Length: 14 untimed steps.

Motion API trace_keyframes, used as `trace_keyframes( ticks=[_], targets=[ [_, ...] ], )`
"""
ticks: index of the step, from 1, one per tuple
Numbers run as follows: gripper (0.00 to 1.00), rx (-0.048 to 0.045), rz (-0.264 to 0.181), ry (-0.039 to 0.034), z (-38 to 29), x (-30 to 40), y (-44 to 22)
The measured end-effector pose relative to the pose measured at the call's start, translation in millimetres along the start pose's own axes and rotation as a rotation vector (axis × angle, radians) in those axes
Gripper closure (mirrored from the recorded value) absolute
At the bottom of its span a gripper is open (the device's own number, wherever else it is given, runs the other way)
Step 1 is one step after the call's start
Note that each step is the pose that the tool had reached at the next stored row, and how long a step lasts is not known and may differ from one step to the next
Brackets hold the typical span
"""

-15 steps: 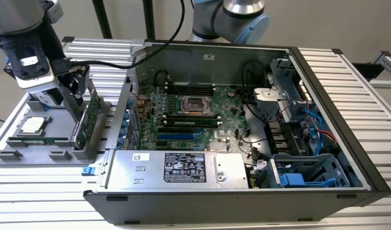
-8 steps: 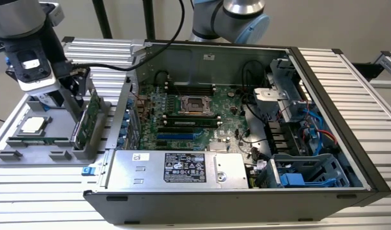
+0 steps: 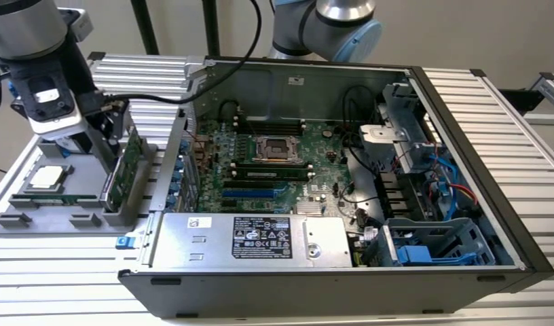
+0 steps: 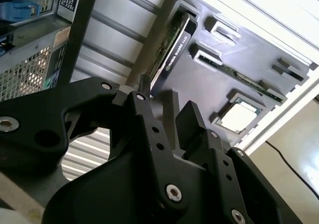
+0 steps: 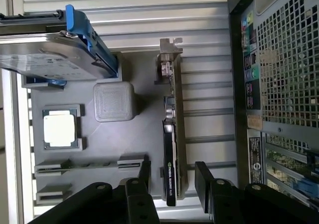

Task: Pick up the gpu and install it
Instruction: 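Pick up the gpu and move the gpu toward the slot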

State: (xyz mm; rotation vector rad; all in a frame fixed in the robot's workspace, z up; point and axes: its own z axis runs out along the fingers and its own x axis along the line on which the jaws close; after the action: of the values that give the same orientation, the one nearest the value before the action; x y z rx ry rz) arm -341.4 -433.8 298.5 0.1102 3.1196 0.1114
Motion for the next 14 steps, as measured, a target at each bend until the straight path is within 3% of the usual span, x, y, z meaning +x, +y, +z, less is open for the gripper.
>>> trace_keyframes(
  ticks=[14],
  targets=[
    [0.0, 0.0, 0.0, 0.0, 8.1, 0.1, -0.7]
  ],
)
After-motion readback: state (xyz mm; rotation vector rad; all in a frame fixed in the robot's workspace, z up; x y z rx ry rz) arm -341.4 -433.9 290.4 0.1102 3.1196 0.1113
